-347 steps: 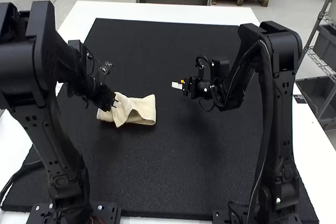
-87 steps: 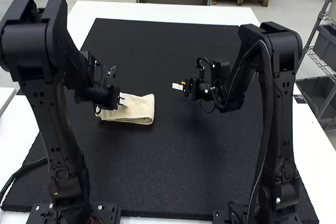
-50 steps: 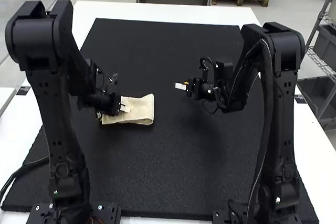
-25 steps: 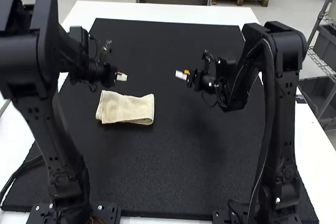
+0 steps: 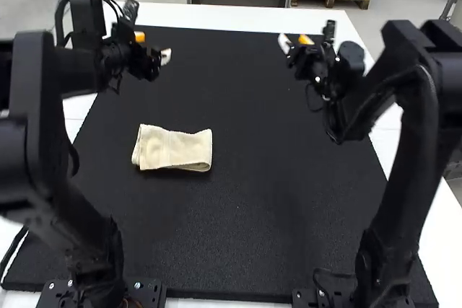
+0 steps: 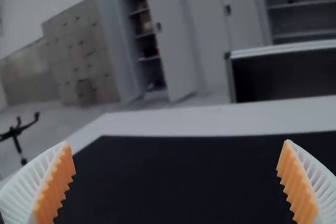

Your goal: Fold the towel.

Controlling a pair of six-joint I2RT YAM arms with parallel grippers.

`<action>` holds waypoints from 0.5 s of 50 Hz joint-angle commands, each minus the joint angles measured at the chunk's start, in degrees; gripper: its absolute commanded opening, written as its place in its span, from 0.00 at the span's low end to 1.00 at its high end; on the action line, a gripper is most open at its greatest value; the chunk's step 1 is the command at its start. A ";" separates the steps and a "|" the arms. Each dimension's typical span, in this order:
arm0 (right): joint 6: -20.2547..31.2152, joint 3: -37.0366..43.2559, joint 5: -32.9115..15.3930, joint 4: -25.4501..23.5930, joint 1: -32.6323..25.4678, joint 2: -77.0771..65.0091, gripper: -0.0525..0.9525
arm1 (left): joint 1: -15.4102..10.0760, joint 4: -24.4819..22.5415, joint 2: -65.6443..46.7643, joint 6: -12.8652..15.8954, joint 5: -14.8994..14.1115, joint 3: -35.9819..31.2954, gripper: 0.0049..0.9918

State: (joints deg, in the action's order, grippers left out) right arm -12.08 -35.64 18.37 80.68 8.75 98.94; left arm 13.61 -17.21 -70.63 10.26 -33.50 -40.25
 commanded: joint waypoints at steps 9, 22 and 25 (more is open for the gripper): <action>10.67 12.17 -10.81 6.94 -3.30 -16.58 0.94 | 0.02 -17.07 12.71 -8.86 12.31 12.30 0.97; 14.45 20.52 -12.57 4.66 -4.62 -35.92 0.94 | -0.07 -19.97 25.10 -9.12 13.90 20.39 0.97; 14.54 21.93 -12.66 0.79 -4.62 -40.75 0.94 | -0.07 -19.88 27.12 -9.30 14.16 21.53 0.97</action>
State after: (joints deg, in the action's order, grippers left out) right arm 0.36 -15.46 7.27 84.82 4.73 65.82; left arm 13.61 -36.73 -46.63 2.07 -20.91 -19.92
